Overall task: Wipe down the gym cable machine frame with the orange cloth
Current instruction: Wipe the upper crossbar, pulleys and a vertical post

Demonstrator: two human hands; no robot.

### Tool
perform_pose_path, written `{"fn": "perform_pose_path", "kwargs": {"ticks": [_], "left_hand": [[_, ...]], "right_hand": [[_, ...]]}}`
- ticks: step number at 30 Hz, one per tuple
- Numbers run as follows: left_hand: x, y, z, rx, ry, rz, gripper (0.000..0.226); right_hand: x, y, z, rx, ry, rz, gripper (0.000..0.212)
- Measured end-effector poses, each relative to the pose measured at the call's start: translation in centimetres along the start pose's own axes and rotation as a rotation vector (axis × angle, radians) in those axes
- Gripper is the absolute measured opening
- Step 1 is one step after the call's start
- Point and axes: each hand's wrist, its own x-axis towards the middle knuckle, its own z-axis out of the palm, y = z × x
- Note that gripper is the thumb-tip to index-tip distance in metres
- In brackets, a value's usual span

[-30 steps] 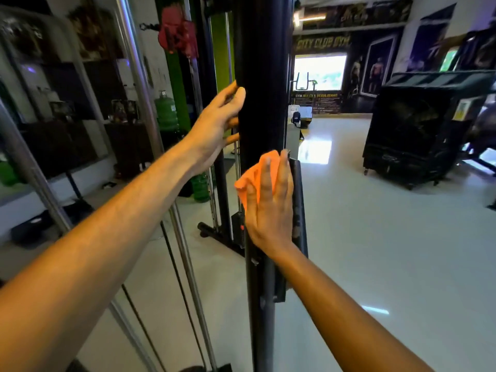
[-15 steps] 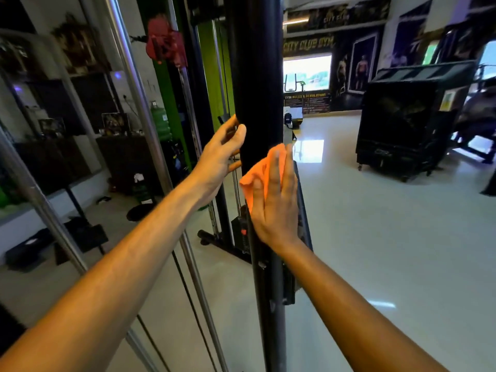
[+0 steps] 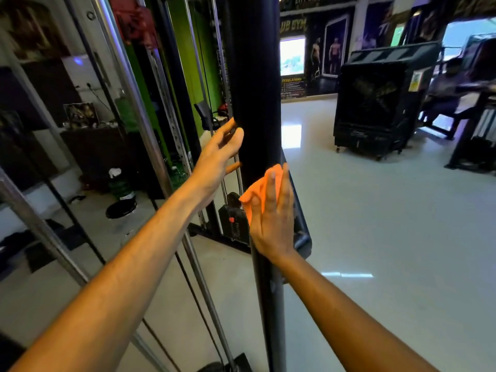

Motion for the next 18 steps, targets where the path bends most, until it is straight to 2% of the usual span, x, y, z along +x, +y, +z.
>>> {"fn": "perform_pose_path", "kwargs": {"ticks": [5, 8, 11, 14, 18], "left_hand": [[0.1, -0.3, 0.0, -0.023, -0.009, -0.002, 0.064], [-0.3, -1.2, 0.4, 0.001, -0.012, -0.027, 0.059], [-1.0, -3.1, 0.8, -0.005, -0.016, -0.053, 0.042], [-1.8, -4.4, 0.9, -0.03, -0.016, -0.079, 0.038], [-2.1, -4.5, 1.1, -0.065, -0.019, -0.105, 0.033]], "right_hand": [[5.0, -2.2, -0.9, 0.017, 0.082, -0.007, 0.071], [0.5, -0.2, 0.1, -0.075, 0.032, 0.007, 0.086], [-6.2, 2.6, 1.2, -0.108, -0.081, 0.077, 0.099], [-7.5, 3.0, 1.1, -0.054, -0.108, 0.103, 0.088], [-0.9, 0.4, 0.1, -0.001, 0.002, 0.026, 0.077]]}}
